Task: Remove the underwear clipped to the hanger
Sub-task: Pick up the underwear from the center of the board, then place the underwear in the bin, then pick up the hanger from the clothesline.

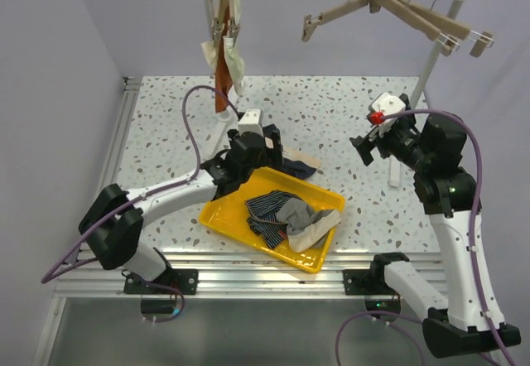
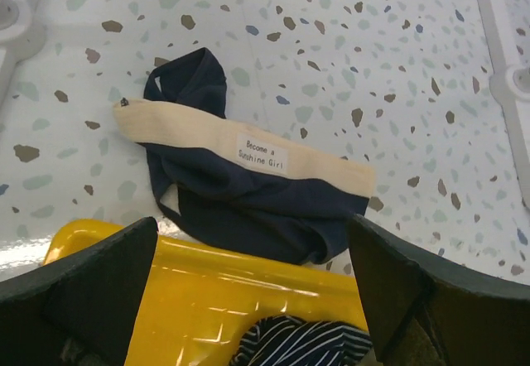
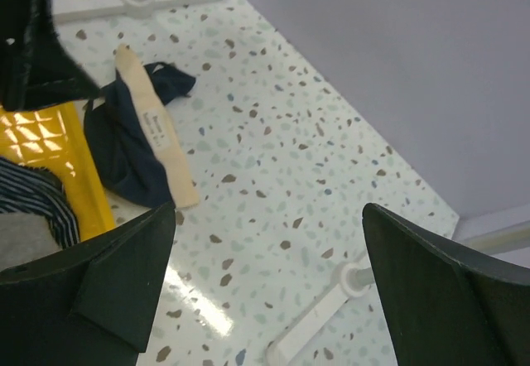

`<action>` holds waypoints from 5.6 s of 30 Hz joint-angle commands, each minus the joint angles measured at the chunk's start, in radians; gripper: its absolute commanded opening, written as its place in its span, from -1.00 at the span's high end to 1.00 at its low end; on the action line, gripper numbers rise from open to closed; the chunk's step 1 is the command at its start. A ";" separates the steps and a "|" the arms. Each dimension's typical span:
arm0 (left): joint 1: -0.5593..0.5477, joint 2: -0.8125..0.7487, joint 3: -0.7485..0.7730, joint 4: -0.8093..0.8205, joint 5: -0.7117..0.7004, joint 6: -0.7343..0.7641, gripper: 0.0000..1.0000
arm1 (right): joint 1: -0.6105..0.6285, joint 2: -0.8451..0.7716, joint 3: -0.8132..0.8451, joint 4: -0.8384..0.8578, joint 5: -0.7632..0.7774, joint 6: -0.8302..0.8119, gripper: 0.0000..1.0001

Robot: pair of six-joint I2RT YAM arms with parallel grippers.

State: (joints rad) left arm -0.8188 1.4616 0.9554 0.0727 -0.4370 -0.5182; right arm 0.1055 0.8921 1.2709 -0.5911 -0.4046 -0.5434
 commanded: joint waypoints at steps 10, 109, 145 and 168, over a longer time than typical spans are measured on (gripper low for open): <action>0.070 0.499 0.577 -0.614 -0.039 -0.771 -0.77 | 0.000 -0.002 -0.280 -0.030 -0.126 0.095 -0.97; 0.067 -1.034 -0.359 -0.290 -0.063 0.009 -1.00 | 0.431 0.563 0.529 0.247 -0.050 0.694 -0.97; 0.067 -1.213 -0.423 -0.329 -0.137 -0.108 -1.00 | 0.566 1.107 1.331 0.318 0.400 0.793 -0.39; 0.070 -0.795 -0.027 -0.100 -0.304 0.073 -1.00 | 0.516 0.987 1.170 0.470 0.365 0.705 -0.64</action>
State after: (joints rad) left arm -0.7486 0.4969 0.7300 -0.1856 -0.6857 -0.5545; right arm 0.6289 2.0075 2.4748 -0.2256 -0.0029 0.2165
